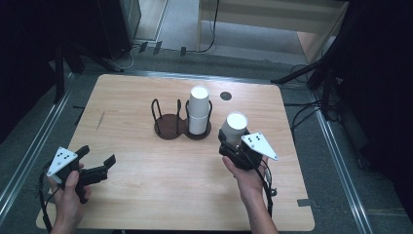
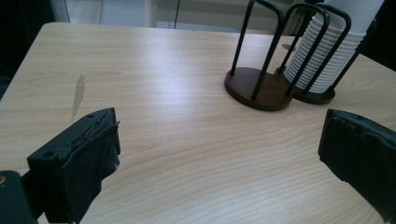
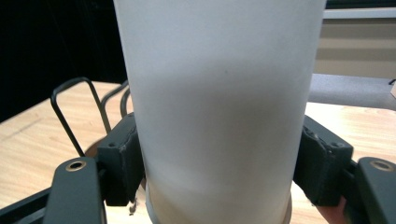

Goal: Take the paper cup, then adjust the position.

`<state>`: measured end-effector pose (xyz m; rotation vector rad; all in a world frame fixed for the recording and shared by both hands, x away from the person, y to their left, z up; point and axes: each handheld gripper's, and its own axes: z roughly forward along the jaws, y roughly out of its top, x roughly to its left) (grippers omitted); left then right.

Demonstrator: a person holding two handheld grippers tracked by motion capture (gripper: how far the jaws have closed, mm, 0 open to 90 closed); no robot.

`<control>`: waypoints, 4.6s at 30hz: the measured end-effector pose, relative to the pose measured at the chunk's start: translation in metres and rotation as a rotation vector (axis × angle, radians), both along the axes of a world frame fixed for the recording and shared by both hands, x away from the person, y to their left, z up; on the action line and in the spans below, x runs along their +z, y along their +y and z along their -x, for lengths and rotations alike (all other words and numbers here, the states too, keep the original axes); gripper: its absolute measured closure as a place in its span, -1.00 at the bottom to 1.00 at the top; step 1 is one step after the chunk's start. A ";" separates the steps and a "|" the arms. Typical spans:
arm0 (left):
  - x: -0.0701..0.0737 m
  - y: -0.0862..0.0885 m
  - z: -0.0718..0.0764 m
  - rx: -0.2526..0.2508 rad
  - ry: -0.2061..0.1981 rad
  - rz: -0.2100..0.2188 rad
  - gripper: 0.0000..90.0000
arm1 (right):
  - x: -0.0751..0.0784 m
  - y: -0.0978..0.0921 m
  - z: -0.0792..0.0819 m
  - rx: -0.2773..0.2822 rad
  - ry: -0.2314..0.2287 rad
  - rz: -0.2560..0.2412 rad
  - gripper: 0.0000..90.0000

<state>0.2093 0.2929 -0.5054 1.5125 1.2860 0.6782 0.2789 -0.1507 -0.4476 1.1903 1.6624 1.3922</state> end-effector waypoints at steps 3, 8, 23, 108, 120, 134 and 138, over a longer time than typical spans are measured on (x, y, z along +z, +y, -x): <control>0.004 -0.006 -0.002 -0.008 -0.005 0.002 -1.00 | -0.005 -0.004 0.002 -0.010 0.013 -0.002 -0.39; 0.011 -0.020 -0.009 -0.027 -0.013 0.005 -1.00 | -0.011 -0.008 0.004 -0.012 0.021 0.000 -0.39; 0.037 -0.065 -0.027 -0.128 -0.045 0.025 -1.00 | -0.017 0.001 0.008 0.024 0.028 0.021 -0.39; 0.055 -0.144 -0.022 -0.515 0.035 0.014 -0.81 | -0.050 0.086 0.049 0.147 -0.173 0.488 -0.37; 0.054 -0.147 -0.021 -0.529 0.040 0.009 -0.73 | -0.053 0.088 0.051 0.138 -0.258 0.618 -0.37; 0.051 -0.154 -0.021 -0.590 0.083 -0.036 -0.76 | -0.058 0.096 0.057 0.171 -0.310 0.698 -0.37; 0.052 -0.157 -0.020 -0.619 0.101 -0.055 -0.72 | -0.059 0.098 0.059 0.187 -0.325 0.707 -0.37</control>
